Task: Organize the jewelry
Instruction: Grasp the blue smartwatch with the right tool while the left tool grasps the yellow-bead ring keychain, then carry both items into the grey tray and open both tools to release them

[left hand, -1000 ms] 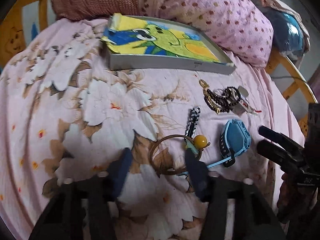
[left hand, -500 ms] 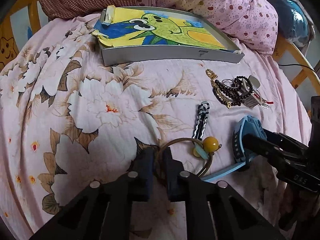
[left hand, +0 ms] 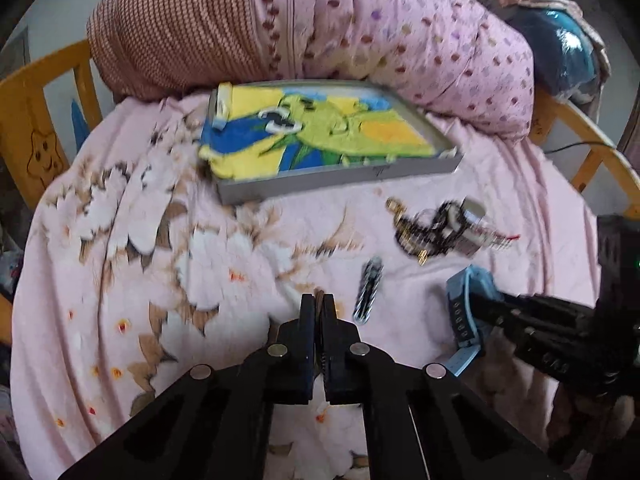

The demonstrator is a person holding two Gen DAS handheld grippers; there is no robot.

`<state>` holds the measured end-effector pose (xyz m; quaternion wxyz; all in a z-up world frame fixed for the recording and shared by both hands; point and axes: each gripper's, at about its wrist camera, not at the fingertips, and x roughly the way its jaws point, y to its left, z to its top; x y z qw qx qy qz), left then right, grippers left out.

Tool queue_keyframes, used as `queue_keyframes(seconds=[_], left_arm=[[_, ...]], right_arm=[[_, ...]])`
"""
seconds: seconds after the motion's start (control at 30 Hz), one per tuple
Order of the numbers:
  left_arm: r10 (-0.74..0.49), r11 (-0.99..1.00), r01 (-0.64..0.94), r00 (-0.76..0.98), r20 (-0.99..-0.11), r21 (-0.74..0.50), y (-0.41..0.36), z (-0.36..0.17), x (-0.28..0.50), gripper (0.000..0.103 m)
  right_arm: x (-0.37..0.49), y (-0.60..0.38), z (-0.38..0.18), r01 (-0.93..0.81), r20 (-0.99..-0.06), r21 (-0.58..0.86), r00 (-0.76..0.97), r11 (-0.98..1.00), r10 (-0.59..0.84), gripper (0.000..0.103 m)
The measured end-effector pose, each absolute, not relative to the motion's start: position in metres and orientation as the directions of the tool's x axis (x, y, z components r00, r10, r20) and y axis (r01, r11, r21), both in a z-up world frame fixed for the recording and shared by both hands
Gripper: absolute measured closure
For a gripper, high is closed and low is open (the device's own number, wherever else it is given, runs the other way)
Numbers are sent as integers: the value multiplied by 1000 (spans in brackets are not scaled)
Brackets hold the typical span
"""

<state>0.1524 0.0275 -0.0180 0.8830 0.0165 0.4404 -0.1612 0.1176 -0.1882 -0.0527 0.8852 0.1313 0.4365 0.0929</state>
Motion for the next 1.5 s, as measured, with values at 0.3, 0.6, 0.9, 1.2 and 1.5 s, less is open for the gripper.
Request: queue_keyframes(seconds=[0.3,0.6,0.9,1.2,1.5], left_arm=[[-321,933,331,596,-736,-139,15,21,208,100],[-333,936,309,615,-715,-170,2,23,289,100],[-330,942,250,569,-753,-224,0,-20,334,100],[-350,936,222,521,-778,-273,1,-41,349,100],[-352,936,159,501,-791,-315,6,-41,347,64]], right_arm=[[160,-206,-21,-78,-698,295,663,952,270,86],[256,-221,-2,-47,-703,266,674,963,227,86],[328,-226,-24,-7,-778,214,604,977,174,86],[341,-234,-43,26,-812,223,558,974,171,59],[325,-253,-25,38,-758,252,629,967,173,38]])
